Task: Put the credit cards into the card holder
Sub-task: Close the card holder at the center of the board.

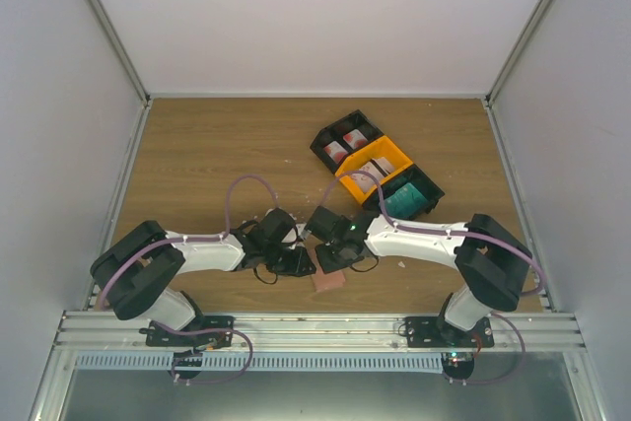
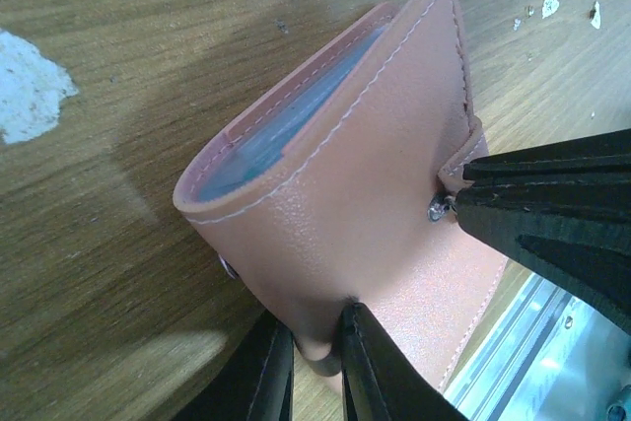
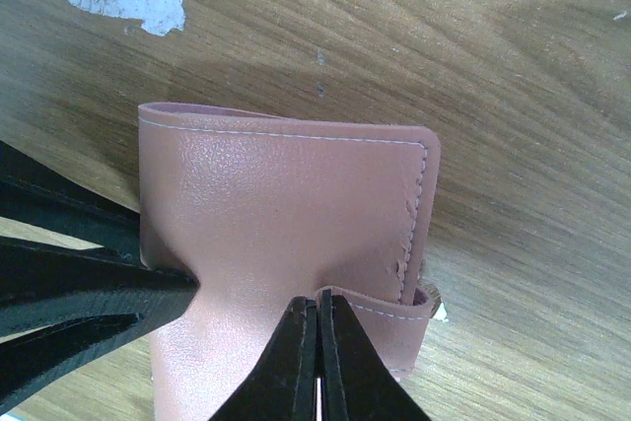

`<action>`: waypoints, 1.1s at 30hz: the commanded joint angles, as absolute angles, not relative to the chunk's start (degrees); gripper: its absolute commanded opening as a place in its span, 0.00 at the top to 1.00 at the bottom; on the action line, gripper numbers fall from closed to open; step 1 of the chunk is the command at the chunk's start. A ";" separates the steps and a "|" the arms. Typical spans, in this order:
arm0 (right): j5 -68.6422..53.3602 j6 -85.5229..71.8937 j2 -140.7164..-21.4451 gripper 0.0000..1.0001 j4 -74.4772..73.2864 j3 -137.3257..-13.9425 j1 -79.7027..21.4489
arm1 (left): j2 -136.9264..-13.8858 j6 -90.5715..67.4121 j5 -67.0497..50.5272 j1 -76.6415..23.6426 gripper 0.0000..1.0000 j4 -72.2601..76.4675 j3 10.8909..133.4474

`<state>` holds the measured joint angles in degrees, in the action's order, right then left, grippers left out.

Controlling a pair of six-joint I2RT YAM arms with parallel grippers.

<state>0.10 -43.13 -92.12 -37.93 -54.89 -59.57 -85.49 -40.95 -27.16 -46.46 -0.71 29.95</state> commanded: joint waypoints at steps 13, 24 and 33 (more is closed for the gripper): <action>-2.29 -43.62 -99.13 0.99 -39.94 -56.56 -63.99 | -88.20 -44.64 -28.49 -47.20 0.92 4.37 26.16; -4.00 -47.22 -103.70 1.00 -38.30 -57.54 -66.30 | -87.49 -52.85 -32.64 -46.34 0.99 15.09 20.36; -5.08 -49.44 -106.43 0.99 -36.22 -56.63 -67.29 | -86.61 -54.39 -33.45 -45.28 0.99 17.20 18.86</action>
